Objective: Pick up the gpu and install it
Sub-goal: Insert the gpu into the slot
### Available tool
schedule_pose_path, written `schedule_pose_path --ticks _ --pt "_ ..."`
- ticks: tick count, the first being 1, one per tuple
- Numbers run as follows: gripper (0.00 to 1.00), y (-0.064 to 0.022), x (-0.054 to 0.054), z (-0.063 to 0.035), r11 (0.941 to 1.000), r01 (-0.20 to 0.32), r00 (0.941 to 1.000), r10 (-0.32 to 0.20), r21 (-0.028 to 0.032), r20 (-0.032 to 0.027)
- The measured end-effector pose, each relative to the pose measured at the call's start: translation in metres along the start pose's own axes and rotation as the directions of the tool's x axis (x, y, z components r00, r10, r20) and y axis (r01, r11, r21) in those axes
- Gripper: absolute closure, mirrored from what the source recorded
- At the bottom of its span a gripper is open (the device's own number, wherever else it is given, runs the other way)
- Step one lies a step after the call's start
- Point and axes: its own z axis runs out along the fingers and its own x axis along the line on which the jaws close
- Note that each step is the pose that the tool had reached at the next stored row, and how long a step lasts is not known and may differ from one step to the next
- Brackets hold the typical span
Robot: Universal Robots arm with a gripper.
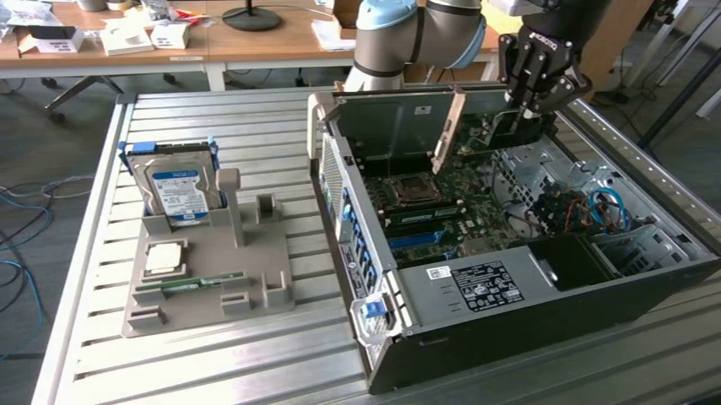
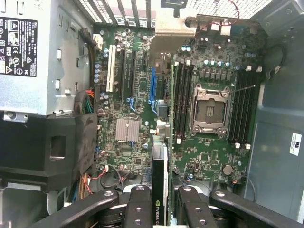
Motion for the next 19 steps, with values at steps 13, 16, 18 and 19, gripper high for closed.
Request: schedule_pose_path --ticks 13,16,18,19 --pt "0.74 0.0003 -0.0011 0.0007 1.0 -0.007 1.0 0.007 0.0 -0.0002" --pt "0.74 0.0005 -0.001 0.0025 1.0 -0.007 1.0 0.007 -0.0001 -0.0003" --pt "0.74 0.001 -0.001 0.005 1.0 -0.007 1.0 0.007 -0.0001 -0.0003" --pt "0.74 0.0012 -0.0011 0.0065 1.0 -0.007 1.0 0.007 -0.0001 -0.0004"
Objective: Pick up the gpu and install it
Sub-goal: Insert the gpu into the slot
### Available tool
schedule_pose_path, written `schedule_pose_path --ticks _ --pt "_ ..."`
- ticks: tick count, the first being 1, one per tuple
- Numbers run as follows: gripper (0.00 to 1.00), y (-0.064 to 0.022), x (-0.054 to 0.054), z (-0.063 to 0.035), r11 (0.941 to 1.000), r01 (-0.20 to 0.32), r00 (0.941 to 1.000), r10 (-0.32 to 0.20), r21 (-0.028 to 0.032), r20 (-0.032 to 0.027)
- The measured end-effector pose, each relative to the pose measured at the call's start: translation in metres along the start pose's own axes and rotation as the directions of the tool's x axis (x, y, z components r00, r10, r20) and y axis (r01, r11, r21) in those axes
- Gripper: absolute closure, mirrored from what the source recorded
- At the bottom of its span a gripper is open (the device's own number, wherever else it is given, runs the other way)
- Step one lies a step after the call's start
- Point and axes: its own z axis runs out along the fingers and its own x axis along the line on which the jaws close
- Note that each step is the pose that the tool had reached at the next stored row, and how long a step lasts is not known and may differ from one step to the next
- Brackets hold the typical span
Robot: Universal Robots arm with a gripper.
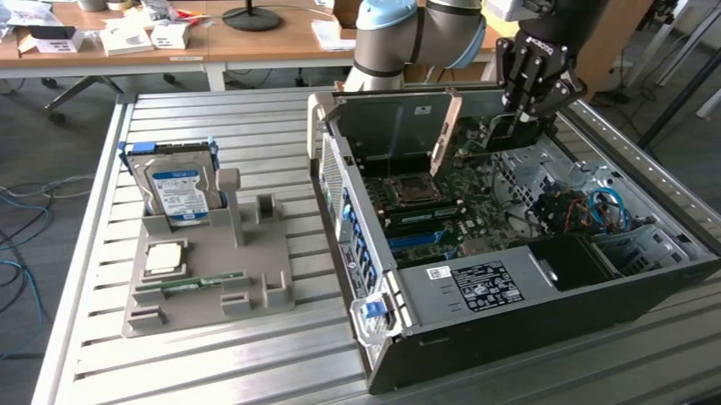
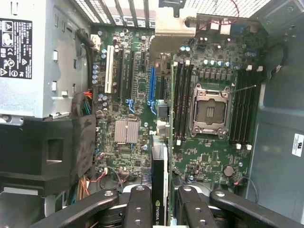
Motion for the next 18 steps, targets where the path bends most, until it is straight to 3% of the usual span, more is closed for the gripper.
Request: schedule_pose_path --ticks 6,18 --pt "0.74 0.0034 0.0 0.0091 1.0 -0.003 1.0 0.003 0.0 -0.0001" --pt "0.74 0.0114 -0.001 0.0163 0.9996 -0.027 0.9996 0.027 -0.0003 -0.0012"
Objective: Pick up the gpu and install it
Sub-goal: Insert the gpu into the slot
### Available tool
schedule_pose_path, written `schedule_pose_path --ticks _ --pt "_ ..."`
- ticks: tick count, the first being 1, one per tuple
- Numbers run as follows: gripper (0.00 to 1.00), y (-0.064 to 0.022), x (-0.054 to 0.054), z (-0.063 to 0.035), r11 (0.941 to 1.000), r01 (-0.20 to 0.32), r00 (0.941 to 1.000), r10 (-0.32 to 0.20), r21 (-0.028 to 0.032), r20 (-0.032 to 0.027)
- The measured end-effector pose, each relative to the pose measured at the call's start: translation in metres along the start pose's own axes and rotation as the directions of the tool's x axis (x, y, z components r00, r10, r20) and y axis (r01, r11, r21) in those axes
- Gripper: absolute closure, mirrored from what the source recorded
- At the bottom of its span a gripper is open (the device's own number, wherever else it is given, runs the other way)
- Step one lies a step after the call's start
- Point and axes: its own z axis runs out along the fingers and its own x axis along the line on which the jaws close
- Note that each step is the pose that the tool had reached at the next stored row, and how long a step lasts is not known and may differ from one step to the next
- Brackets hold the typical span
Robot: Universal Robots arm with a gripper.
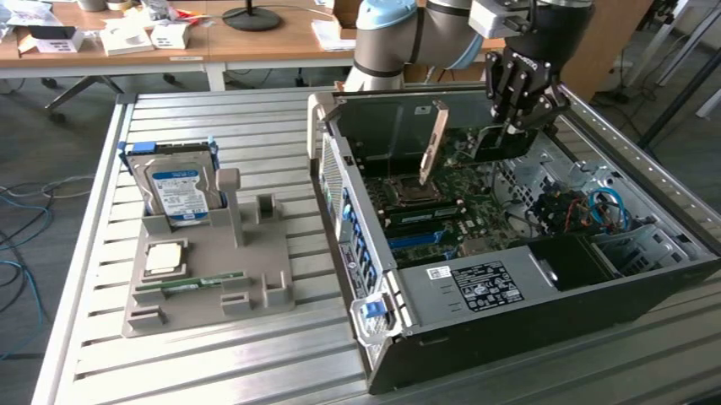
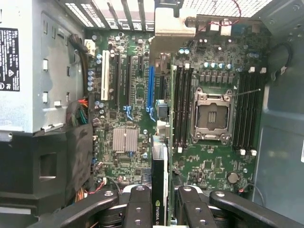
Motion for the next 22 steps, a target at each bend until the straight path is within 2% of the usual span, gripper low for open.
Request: schedule_pose_path --ticks 13,18,20,22 --pt "0.74 0.0132 -0.001 0.0137 1.0 -0.003 1.0 0.003 0.0 -0.0001" --pt "0.74 0.015 -0.001 0.0161 1.0 -0.004 1.0 0.004 -0.0002 -0.0004" --pt "0.74 0.0153 -0.001 0.0163 1.0 -0.004 1.0 0.004 0.0001 0.002" --pt "0.74 0.0155 0.0 0.0163 1.0 -0.005 0.9999 0.005 0.0004 0.0092"
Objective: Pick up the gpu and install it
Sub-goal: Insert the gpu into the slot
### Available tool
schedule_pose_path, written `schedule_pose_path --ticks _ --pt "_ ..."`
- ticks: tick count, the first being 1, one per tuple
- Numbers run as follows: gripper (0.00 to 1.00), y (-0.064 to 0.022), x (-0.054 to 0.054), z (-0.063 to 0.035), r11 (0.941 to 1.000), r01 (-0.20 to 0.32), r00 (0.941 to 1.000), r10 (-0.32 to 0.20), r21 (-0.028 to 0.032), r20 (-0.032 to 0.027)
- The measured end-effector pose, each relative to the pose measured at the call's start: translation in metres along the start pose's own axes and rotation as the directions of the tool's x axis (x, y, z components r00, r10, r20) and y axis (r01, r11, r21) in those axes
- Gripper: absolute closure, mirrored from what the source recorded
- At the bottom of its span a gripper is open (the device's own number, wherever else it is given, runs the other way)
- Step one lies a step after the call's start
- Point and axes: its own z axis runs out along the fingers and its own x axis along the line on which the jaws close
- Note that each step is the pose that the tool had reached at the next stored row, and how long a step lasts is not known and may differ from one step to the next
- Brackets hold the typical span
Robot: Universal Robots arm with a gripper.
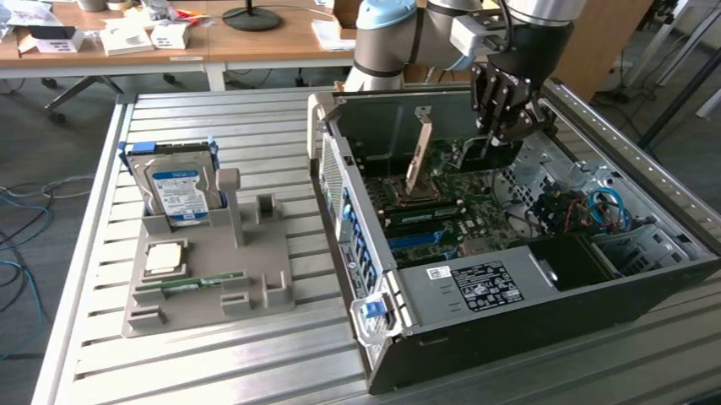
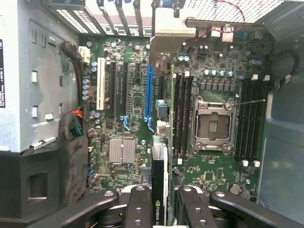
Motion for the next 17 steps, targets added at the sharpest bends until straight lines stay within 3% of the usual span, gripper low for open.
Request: schedule_pose_path --ticks 2,11,17 --pt "0.74 0.0 0.0009 0.0 1.0 -0.002 1.0 0.002 0.0001 0.0027" --pt "0.74 0.0002 0.0067 0.001 0.9985 -0.056 0.9985 0.056 0.0001 0.0007" --pt "0.74 0.0011 0.0075 0.0039 0.9981 -0.062 0.9981 0.062 0.0001 0.0003"
